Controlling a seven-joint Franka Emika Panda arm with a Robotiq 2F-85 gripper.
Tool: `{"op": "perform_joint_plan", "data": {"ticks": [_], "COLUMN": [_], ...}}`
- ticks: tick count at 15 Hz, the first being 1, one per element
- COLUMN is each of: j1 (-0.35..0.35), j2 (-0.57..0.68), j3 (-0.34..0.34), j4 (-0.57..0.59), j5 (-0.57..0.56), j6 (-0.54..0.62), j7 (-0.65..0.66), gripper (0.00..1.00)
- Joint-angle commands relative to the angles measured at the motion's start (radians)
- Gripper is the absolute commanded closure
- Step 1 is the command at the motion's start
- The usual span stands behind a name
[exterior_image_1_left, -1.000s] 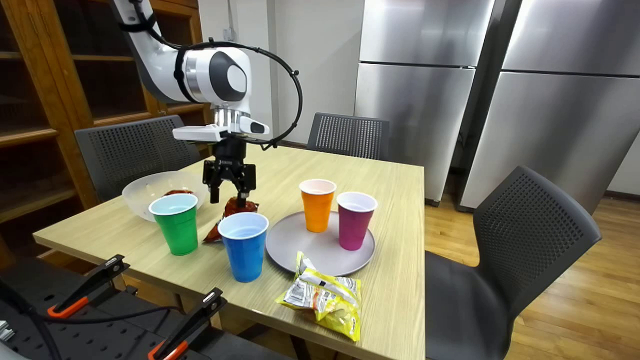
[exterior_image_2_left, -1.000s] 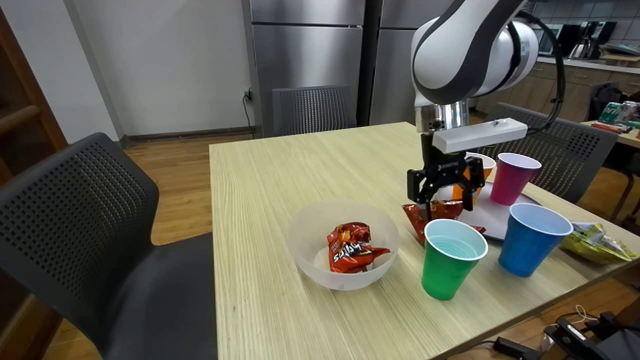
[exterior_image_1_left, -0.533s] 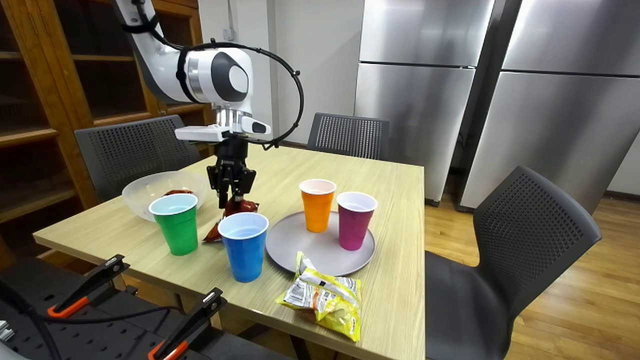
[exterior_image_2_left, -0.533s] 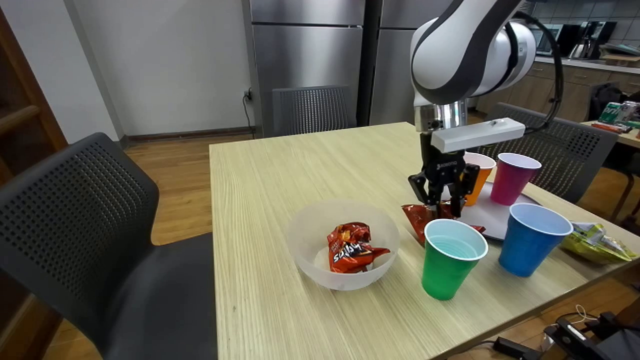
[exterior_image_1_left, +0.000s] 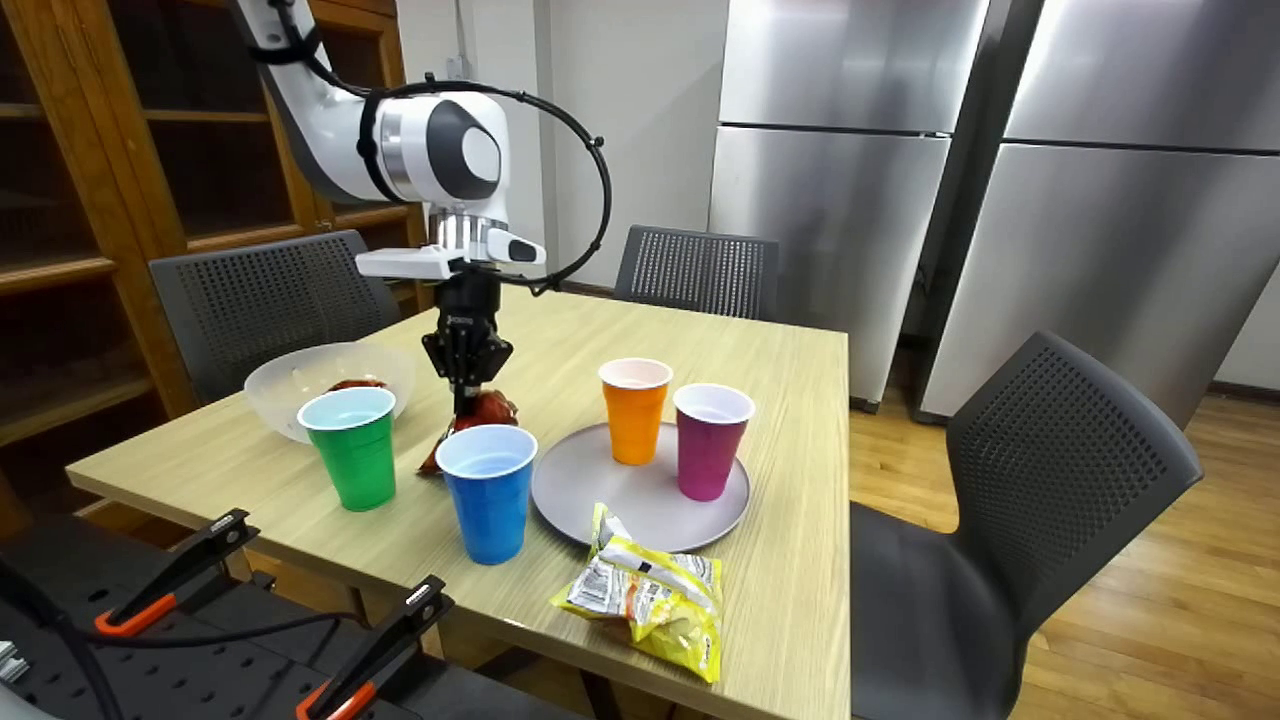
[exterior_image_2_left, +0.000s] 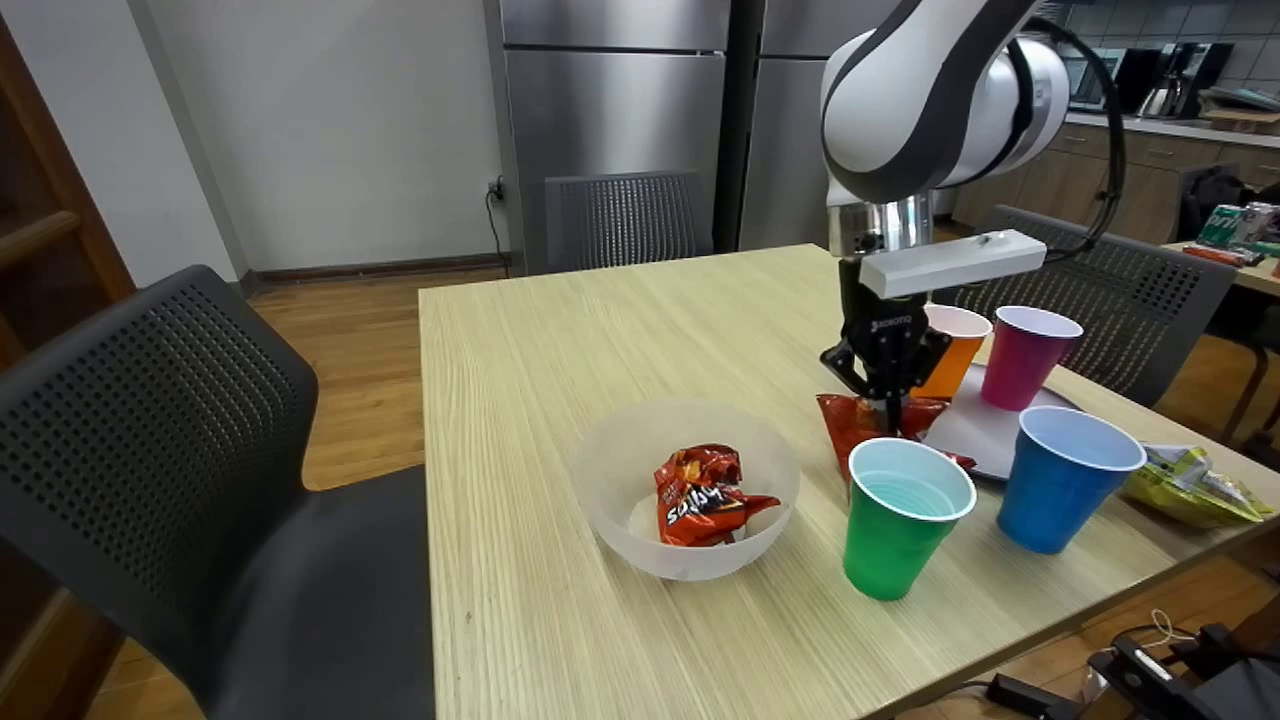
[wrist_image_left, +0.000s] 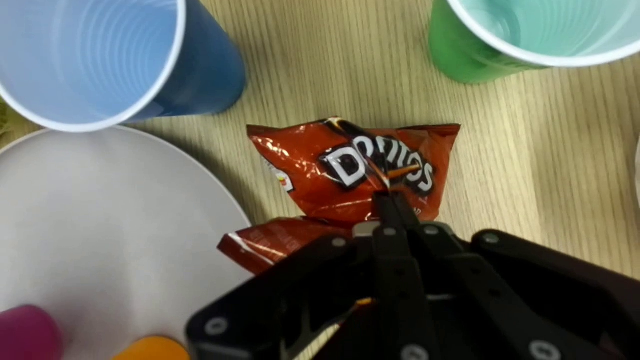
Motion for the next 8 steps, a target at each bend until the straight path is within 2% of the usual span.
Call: {"op": "perform_joint_plan", "data": {"ticks": [1,8], "j1": [0.021,0.059], "j2": [-0.012,-0.089], "j3": [-0.010,-0.001], "j4": [0.020,0.041], "j5": [-0.019,-0.036], "j6": [-0.020,-0.019], "j7": [0.040,0.065], "gripper": [1.00,1.00]}}
